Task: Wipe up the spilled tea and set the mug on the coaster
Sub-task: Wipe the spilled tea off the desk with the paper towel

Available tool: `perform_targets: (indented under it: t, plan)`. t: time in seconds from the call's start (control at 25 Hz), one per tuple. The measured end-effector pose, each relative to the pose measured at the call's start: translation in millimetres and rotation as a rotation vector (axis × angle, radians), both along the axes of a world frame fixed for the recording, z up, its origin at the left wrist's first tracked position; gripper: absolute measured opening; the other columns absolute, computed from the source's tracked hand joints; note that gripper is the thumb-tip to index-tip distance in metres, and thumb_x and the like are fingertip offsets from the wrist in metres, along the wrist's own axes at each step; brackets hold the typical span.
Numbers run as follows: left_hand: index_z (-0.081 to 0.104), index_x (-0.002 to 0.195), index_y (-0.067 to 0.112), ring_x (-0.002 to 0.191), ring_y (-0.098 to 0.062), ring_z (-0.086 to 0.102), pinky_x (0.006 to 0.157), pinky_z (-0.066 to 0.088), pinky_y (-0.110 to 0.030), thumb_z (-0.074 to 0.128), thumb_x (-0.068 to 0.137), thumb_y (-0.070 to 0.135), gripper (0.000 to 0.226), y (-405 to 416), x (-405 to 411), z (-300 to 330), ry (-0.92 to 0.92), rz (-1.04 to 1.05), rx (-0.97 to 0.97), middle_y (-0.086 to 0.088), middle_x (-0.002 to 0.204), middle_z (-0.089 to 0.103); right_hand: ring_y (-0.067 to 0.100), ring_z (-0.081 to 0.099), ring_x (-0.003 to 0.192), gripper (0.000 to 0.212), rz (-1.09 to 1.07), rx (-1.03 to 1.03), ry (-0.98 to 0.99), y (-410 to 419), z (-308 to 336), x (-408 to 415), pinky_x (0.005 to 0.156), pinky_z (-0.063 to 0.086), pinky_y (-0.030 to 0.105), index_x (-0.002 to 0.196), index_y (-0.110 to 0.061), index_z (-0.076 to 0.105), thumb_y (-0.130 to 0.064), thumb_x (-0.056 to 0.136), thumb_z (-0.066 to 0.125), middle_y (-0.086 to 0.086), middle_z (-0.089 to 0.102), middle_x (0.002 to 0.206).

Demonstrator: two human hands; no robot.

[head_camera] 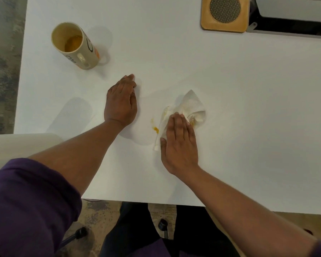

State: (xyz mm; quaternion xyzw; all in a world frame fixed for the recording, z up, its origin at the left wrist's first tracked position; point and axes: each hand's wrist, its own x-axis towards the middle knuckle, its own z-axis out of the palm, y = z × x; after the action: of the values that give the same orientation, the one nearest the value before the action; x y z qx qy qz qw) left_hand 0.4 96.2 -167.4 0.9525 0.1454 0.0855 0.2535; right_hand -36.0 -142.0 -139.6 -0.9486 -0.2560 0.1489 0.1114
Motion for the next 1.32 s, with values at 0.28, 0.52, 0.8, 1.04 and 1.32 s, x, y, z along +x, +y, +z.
perform_targets:
  t: [0.28,0.52,0.8,1.04,1.32]
  plan:
    - [0.061,0.116,0.005,0.141,-0.028,0.048,0.111,0.040,-0.051,0.043,0.099,0.006,0.025,1,1,-3,0.018,0.001,-0.001,-0.010,0.146,0.058,0.033,0.006,0.154,0.072,-0.101,-0.070,-0.045,-20,-21,23,0.124,0.011,0.046,0.157,0.000,0.012,-0.044,0.103,0.031,0.021,0.008,0.166]
    - [0.060,0.122,0.005,0.142,-0.027,0.047,0.113,0.038,-0.049,0.043,0.098,0.006,0.029,1,1,-3,0.024,0.007,-0.003,-0.009,0.145,0.058,0.029,0.011,0.154,0.064,-0.018,-0.062,-0.106,-33,-21,110,0.124,0.012,0.043,0.158,-0.004,0.015,-0.038,0.105,0.025,0.017,0.013,0.166]
    - [0.060,0.121,0.006,0.142,-0.026,0.046,0.113,0.037,-0.048,0.043,0.098,0.007,0.028,1,1,-2,0.036,0.006,-0.004,-0.008,0.147,0.056,0.024,0.024,0.152,0.055,0.143,0.123,-0.063,4,-16,119,0.115,0.026,0.041,0.152,-0.008,0.038,-0.011,0.097,0.042,0.009,0.031,0.162]
    - [0.059,0.120,0.010,0.144,-0.023,0.043,0.115,0.034,-0.045,0.040,0.099,0.012,0.027,1,0,-5,0.048,0.015,-0.011,-0.005,0.149,0.054,0.029,0.038,0.146,0.049,0.147,0.258,0.002,11,-13,120,0.109,0.038,0.045,0.139,-0.005,0.057,0.005,0.092,0.046,0.011,0.047,0.152]
    - [0.059,0.118,0.009,0.142,-0.025,0.046,0.115,0.036,-0.046,0.040,0.099,0.012,0.027,2,0,-6,0.034,0.011,-0.015,-0.007,0.147,0.056,0.029,0.046,0.140,0.047,0.499,0.252,0.027,25,-9,81,0.114,0.032,0.041,0.133,-0.007,0.063,0.004,0.089,0.051,0.011,0.055,0.146]
